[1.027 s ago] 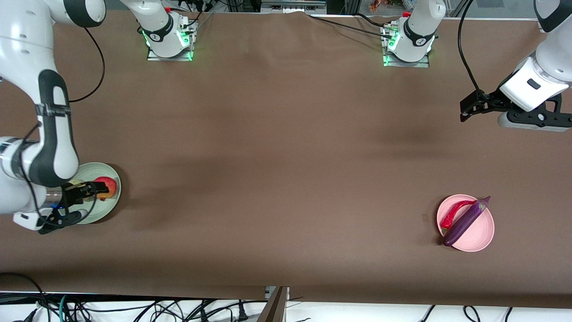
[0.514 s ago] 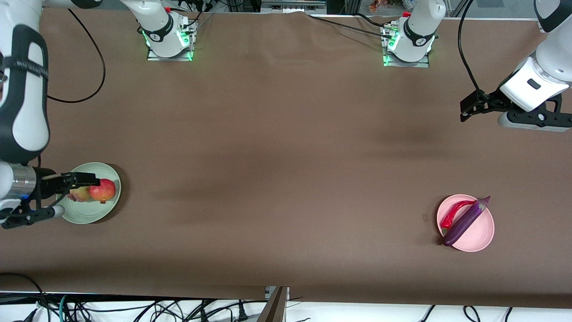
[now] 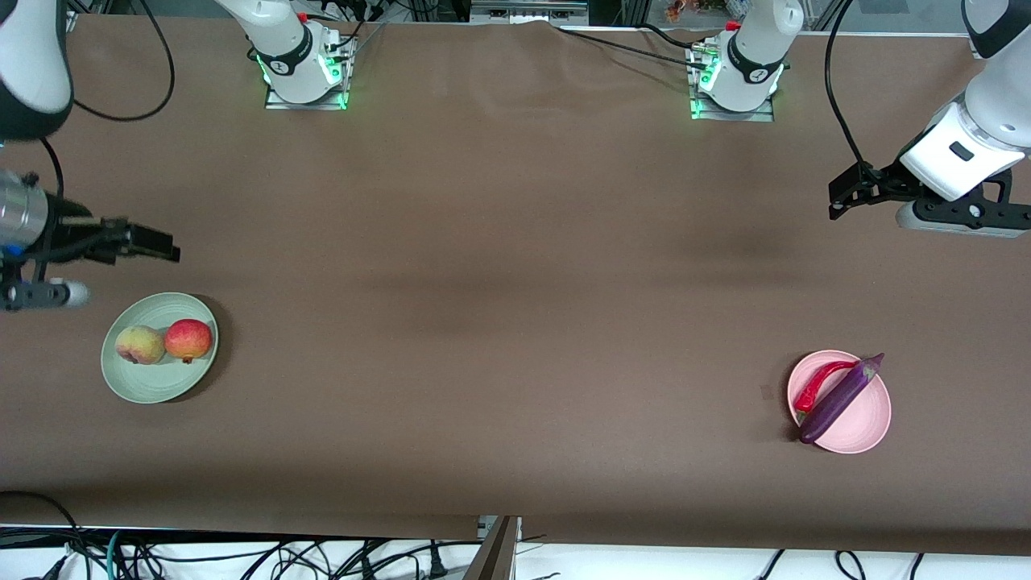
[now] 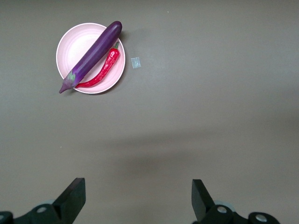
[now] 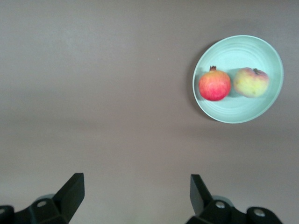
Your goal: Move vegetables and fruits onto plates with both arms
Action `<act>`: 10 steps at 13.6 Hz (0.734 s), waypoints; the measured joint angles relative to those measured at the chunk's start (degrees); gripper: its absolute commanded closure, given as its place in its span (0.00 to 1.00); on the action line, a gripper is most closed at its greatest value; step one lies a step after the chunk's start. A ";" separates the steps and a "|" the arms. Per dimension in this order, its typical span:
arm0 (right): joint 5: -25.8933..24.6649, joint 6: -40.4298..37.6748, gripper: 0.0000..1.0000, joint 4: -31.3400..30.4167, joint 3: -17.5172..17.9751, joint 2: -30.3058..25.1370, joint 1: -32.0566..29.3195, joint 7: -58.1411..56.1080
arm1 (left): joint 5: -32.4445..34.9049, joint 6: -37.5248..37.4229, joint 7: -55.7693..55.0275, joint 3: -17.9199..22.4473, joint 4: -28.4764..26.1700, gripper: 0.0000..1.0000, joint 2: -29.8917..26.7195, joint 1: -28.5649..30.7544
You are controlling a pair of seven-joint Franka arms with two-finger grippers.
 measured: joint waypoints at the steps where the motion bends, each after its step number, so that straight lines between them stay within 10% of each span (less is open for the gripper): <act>1: -0.80 0.43 0.00 -2.25 0.25 -2.71 0.00 0.02 | 0.00 0.00 0.00 0.00 0.01 0.00 0.00 0.00; 10: -3.04 0.63 0.00 -9.16 1.20 -9.69 -0.05 0.04 | 0.00 0.00 0.00 -1.13 0.03 0.00 0.00 -0.01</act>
